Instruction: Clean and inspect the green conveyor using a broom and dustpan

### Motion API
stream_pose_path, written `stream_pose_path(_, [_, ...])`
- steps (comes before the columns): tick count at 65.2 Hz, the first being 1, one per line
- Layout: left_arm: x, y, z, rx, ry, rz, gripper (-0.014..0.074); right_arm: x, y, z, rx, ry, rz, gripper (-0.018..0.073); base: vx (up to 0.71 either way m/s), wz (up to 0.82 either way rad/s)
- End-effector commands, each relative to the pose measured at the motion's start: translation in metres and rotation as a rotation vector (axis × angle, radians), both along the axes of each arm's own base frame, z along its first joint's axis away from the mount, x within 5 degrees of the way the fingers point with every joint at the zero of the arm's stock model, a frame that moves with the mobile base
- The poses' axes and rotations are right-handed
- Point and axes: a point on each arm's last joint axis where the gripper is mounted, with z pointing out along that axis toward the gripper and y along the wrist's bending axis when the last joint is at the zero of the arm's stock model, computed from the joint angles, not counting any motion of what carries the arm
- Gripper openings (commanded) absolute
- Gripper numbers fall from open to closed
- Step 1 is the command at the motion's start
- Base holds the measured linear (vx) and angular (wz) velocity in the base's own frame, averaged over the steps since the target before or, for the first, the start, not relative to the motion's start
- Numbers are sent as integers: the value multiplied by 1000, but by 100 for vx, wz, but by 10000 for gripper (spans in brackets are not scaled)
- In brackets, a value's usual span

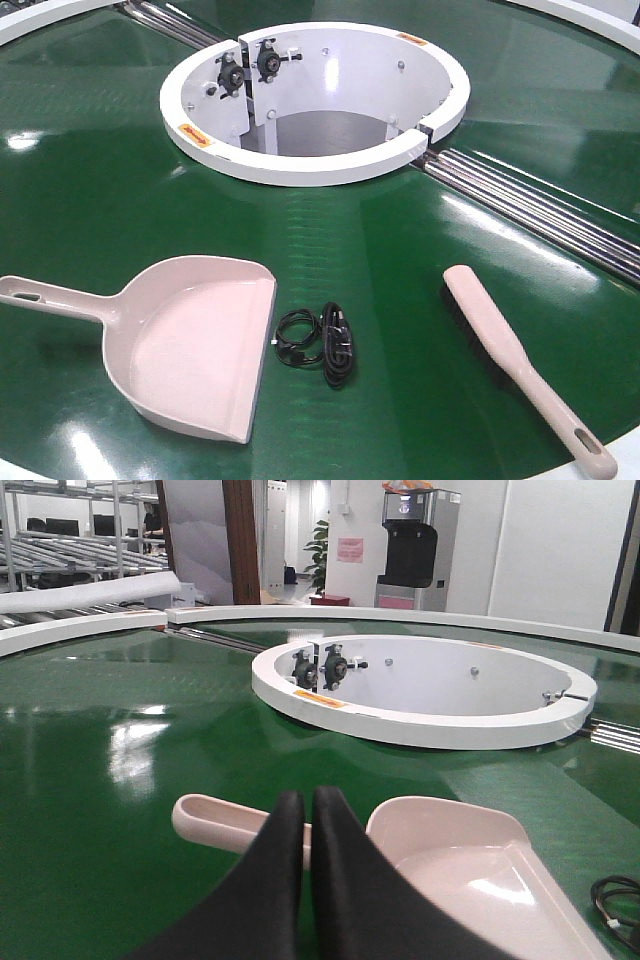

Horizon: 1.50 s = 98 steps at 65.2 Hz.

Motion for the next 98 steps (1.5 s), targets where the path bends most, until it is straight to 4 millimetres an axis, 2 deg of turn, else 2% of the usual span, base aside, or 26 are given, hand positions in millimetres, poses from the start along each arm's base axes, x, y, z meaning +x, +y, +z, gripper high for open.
stream_pose_path(1, [-1,0,4,-12,-76,-2,-6,-1,0,6,-8,-77,-3,-8,0,0])
stream_pose_path(83, [-1,0,6,-12,-94,-2,-6,-1,0,6,-8,-77,-3,-8,0,0])
stream_pose_path(90, [-3,0,16,-17,-151,-3,-6,-1,0,6,-8,-77,-3,-8,0,0])
stream_pose_path(98, [-10,0,49,-23,-258,-4,-6,-1,0,6,-8,-77,-3,-8,0,0])
